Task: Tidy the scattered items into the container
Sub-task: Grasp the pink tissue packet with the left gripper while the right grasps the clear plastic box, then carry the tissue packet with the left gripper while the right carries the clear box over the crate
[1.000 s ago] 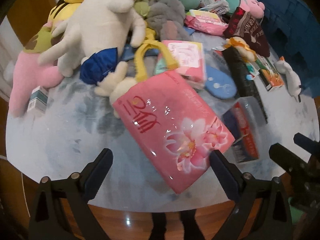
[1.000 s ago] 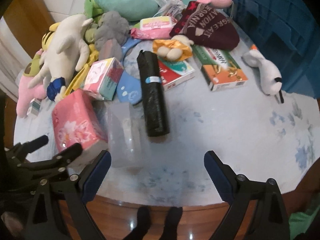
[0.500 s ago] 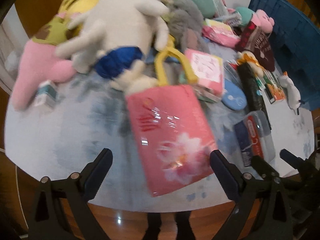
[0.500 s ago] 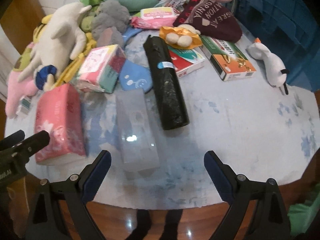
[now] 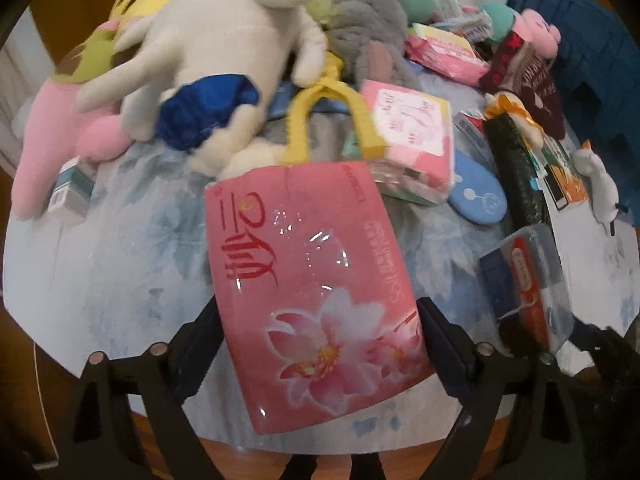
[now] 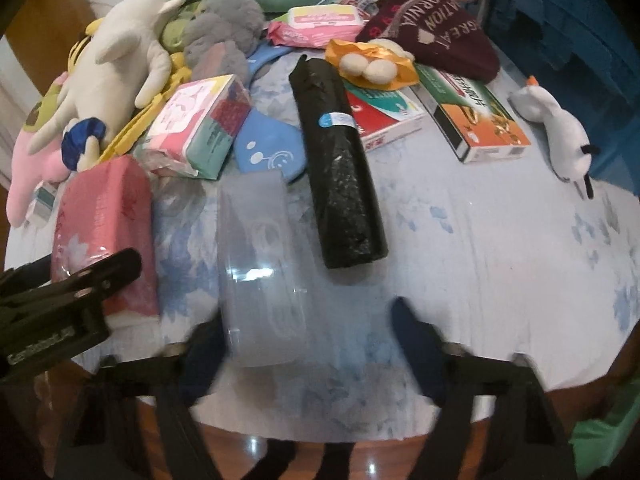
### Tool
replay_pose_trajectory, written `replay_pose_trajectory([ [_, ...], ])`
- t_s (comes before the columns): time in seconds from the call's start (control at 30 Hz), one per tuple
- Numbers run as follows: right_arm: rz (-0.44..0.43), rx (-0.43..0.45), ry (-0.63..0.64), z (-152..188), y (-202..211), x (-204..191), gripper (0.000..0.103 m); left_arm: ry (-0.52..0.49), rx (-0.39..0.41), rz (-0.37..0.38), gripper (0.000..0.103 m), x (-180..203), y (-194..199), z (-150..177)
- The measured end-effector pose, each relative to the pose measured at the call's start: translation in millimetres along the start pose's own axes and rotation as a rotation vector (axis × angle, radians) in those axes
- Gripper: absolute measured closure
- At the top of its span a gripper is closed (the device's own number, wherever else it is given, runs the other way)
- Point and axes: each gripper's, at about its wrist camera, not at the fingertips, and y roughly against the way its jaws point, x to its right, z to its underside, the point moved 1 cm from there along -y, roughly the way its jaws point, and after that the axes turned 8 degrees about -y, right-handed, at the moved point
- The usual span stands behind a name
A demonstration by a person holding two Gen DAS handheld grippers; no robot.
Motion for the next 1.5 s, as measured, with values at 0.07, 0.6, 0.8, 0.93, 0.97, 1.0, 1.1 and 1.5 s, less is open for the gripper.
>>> replay_pose_trajectory([
  [0.07, 0.004, -0.006, -0.001, 0, -2, -2, 0.064, 0.011, 0.002, -0.006, 0.012, -9, 2, 4],
  [0.6, -0.053, 0.019, -0.015, 1, 2, -12, 0.071, -0.023, 0.027, 0.036, 0.016, -6, 14, 15],
  [0.8, -0.082, 0.070, -0.013, -6, 26, -17, 0.071, -0.035, 0.085, 0.036, 0.016, -3, 40, 12],
  [0.93, -0.093, 0.109, -0.009, -6, 43, -16, 0.071, -0.043, 0.114, 0.041, 0.016, -2, 57, 8],
  [0.97, -0.093, 0.119, -0.007, -7, 48, -15, 0.071, -0.045, 0.119, 0.043, 0.016, -1, 61, 6],
  [1.0, -0.092, 0.132, -0.006, -8, 54, -15, 0.071, -0.050, 0.127, 0.047, 0.016, 1, 66, 6],
  [1.1, -0.091, 0.160, -0.005, -8, 72, -17, 0.071, -0.062, 0.148, 0.051, 0.016, 4, 78, 3],
  [1.5, -0.078, 0.262, -0.002, -19, 130, -8, 0.071, -0.110, 0.221, 0.064, 0.016, 22, 123, -9],
])
